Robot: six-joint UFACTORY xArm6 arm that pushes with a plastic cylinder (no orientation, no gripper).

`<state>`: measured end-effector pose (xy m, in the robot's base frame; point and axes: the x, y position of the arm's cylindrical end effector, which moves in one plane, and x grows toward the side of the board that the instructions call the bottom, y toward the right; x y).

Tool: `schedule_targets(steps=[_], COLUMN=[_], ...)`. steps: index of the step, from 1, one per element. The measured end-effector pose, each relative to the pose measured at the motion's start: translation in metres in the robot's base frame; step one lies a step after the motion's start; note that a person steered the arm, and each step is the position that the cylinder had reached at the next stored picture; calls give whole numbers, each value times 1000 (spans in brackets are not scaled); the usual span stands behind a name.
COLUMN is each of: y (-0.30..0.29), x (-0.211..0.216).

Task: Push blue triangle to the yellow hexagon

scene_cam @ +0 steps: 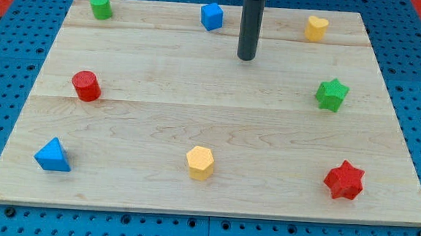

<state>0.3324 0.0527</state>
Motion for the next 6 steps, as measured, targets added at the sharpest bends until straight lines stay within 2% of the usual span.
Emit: schedule_targets(steps=[1, 2, 3, 4, 6], y=[18, -32, -105, -148, -313], x=[11, 37, 72, 106, 126])
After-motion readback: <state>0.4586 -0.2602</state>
